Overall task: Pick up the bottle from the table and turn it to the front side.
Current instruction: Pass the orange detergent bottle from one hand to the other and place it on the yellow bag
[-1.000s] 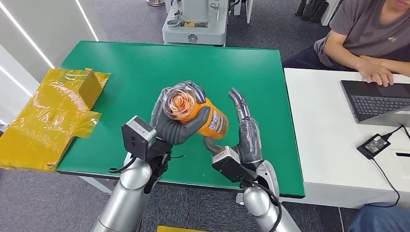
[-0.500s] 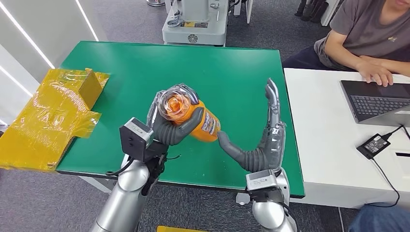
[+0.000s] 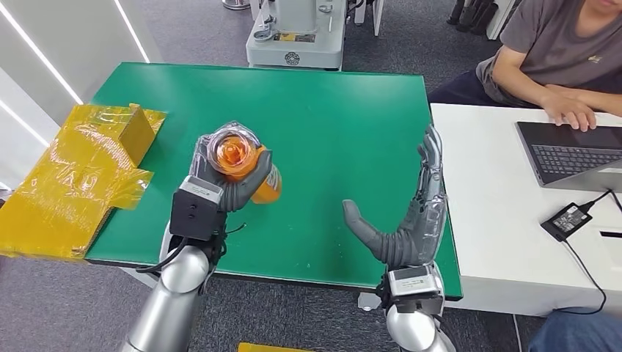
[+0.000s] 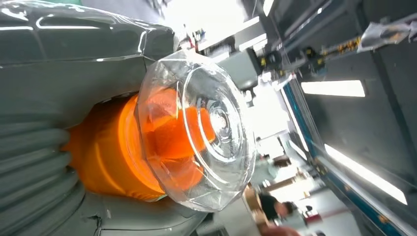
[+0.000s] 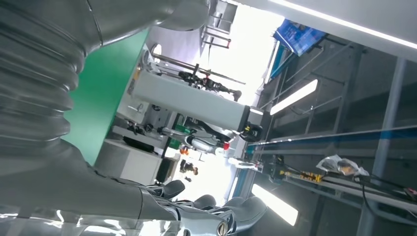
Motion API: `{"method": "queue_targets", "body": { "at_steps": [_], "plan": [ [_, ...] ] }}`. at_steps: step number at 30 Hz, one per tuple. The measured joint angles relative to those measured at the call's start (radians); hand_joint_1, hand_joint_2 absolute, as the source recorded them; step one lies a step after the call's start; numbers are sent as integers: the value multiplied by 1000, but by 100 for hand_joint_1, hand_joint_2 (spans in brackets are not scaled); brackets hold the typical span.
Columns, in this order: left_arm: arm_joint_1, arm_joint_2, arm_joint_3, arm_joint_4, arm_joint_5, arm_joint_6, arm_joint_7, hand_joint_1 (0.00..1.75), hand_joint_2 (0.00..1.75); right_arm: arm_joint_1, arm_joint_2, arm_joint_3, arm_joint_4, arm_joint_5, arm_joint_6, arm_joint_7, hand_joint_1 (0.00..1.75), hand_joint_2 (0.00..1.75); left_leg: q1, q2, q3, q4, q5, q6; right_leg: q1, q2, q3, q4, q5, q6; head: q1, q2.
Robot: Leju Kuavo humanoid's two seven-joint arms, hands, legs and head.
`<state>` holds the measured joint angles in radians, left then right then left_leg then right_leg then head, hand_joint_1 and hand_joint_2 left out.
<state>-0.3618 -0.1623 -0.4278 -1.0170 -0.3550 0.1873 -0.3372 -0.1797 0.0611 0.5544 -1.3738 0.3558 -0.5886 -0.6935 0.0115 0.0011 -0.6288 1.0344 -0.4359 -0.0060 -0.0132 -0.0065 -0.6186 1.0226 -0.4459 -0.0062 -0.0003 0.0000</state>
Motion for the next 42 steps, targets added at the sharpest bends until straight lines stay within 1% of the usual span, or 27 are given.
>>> {"method": "queue_targets", "body": {
  "at_steps": [3, 7, 11, 15, 19, 23, 28, 32, 34, 38, 42],
  "plan": [
    [5, 34, 11, -28, -83, 19, 36, 175, 175, 2, -1, 2, 5, 7, -11, 13, 0, 175, 0, 0, 0, 0, 0, 0, 0, 0, 0, 0, 0, 0, 0, 0],
    [-1, 90, 28, -43, -191, 37, 63, 175, 175, 17, -1, 3, -1, 28, -14, 34, 0, 175, 0, 0, 0, 0, 0, 0, 0, 0, 0, 0, 0, 0, 0, 0],
    [-25, 158, 45, -37, -200, 8, 64, 175, 175, 37, -3, 3, -9, 40, -11, 49, 0, 175, 0, 0, 1, 0, 0, 0, 0, 0, 0, 0, 0, 0, 0, 0],
    [-65, 217, 58, 7, -208, -10, 52, 175, 175, 49, -5, 3, -8, 45, -11, 52, 0, 175, 0, 0, 1, 0, 1, -1, 0, 0, 0, 0, 0, 0, 0, 0],
    [-116, 257, 58, 93, -285, 30, 65, 175, 175, 63, -5, 3, -9, 48, -12, 52, 0, 175, 0, 0, 1, 0, 1, -2, 0, 1, 0, 0, 0, 0, 0, 0],
    [-155, 283, 48, 188, -391, 82, 108, 175, 175, 70, -5, 3, -16, 56, -7, 61, 0, 175, 0, 1, 1, 0, 1, -2, 0, 1, 0, 0, 0, -1, 0, 0],
    [-168, 291, 38, 233, -438, 92, 125, 175, 175, 70, -5, 3, -20, 60, -5, 66, 0, 175, 0, 1, 1, 0, 1, -2, 0, 1, 0, 0, 0, -1, 0, 0],
    [-210, 308, -6, 431, -537, 117, 175, 175, 175, 70, -5, 3, -30, 64, 8, 72, 0, 175, 0, 1, 1, 0, 1, -2, 0, 1, -1, 0, 0, -1, 0, 0],
    [-217, 311, -13, 463, -542, 122, 178, 175, 175, 70, -5, 3, -30, 64, 8, 73, 0, 175, 0, 1, 1, 0, 1, -2, 0, 1, -1, 0, 0, -1, 0, 0],
    [-230, 318, -27, 521, -583, 120, 216, 175, 175, 70, -5, 3, -30, 64, 9, 74, 0, 175, 0, 1, 1, 0, 1, -2, 0, 2, -1, 0, 0, -1, 0, 0],
    [-240, 340, -44, 589, -639, 95, 224, 175, 175, 65, -5, 8, -25, 56, 17, 71, 0, 175, 0, 2, 1, 0, 1, -2, 0, 2, -1, 1, 0, -1, 0, 0]
  ]
}}
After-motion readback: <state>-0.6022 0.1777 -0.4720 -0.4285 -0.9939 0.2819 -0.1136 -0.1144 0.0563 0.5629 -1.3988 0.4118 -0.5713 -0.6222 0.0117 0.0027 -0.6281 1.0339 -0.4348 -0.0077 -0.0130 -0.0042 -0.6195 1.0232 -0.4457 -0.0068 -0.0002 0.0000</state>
